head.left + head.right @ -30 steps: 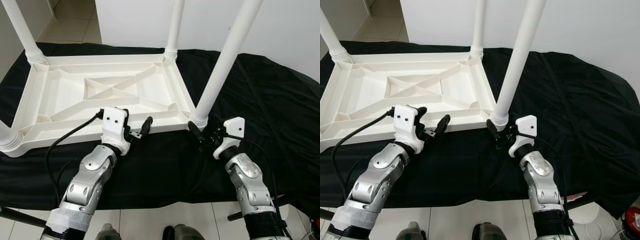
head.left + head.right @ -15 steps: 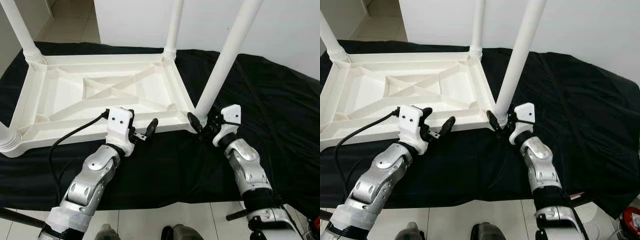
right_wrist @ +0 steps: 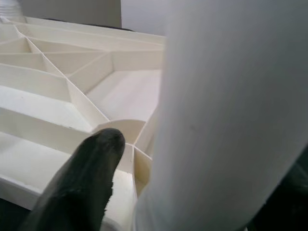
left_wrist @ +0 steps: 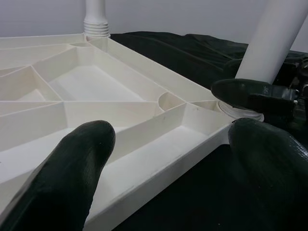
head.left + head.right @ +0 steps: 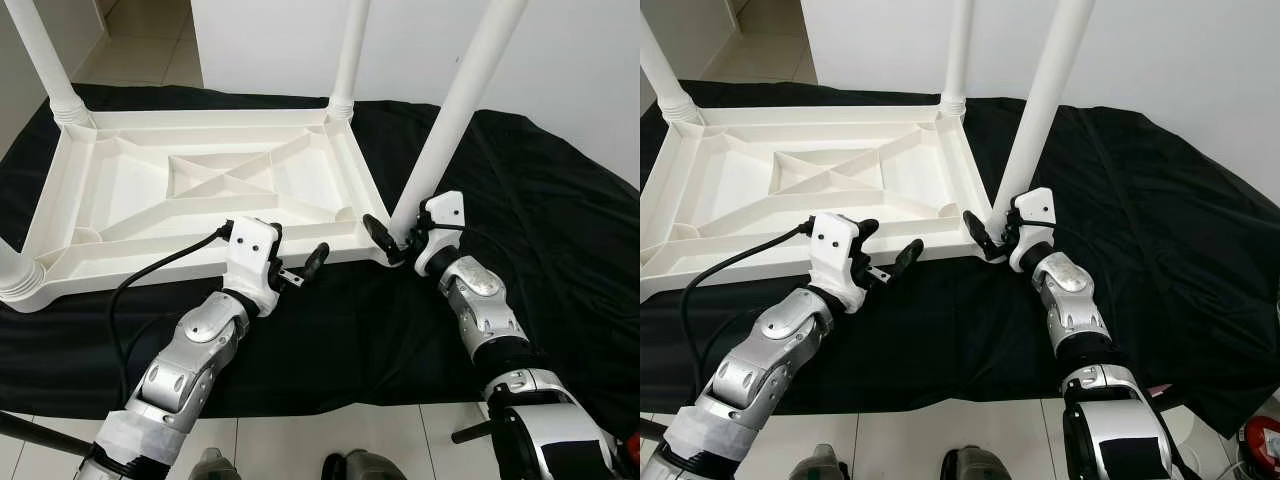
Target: Building children table
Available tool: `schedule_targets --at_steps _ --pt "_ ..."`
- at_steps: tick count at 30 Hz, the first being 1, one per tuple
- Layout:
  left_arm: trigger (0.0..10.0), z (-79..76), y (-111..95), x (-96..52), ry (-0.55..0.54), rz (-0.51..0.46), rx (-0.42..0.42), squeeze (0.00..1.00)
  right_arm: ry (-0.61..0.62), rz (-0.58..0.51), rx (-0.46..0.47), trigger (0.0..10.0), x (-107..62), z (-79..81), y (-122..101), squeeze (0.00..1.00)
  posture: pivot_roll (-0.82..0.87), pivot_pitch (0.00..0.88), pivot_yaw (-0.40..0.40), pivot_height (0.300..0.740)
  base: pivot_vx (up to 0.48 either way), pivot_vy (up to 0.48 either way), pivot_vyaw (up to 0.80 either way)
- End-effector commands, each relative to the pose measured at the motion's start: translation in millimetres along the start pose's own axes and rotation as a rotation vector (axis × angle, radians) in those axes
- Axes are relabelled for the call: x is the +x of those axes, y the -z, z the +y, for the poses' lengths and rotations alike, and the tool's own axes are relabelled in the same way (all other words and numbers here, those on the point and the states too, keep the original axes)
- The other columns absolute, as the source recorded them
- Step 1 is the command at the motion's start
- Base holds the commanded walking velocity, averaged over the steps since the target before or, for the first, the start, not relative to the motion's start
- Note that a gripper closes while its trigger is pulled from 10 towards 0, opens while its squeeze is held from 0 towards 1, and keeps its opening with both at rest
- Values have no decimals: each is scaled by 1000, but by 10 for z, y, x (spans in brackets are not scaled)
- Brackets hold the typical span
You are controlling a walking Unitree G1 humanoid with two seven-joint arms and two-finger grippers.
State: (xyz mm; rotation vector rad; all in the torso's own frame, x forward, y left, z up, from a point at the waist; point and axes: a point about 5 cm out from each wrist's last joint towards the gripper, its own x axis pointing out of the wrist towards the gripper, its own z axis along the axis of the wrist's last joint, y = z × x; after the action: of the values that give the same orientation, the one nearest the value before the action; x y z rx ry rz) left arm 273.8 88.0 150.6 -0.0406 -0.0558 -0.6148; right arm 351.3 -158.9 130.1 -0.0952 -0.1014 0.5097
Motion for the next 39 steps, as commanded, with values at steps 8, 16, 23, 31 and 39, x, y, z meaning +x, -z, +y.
schedule_targets --at_steps 8,16,23,31,39 --pt "10000 -188 2 -2 269 0 2 0 -29 45 14 0 -77 16 147 0 41 0 -84 740 0 0 0" --pt "10000 -196 3 4 273 -2 -4 0 50 68 40 10000 -125 47 232 0 32 6 -87 740 0 0 0" --pt "10000 -218 3 25 276 -7 -10 0 244 43 106 10000 -116 201 187 0 23 15 -85 740 0 0 0" --pt "10000 -205 -7 36 279 -10 -22 0 487 39 134 10000 -180 493 86 0 10 20 -82 740 0 0 0" --pt "10000 -208 -24 51 292 -15 -26 0 471 26 152 10000 -176 629 -17 0 8 25 -75 740 0 0 0"
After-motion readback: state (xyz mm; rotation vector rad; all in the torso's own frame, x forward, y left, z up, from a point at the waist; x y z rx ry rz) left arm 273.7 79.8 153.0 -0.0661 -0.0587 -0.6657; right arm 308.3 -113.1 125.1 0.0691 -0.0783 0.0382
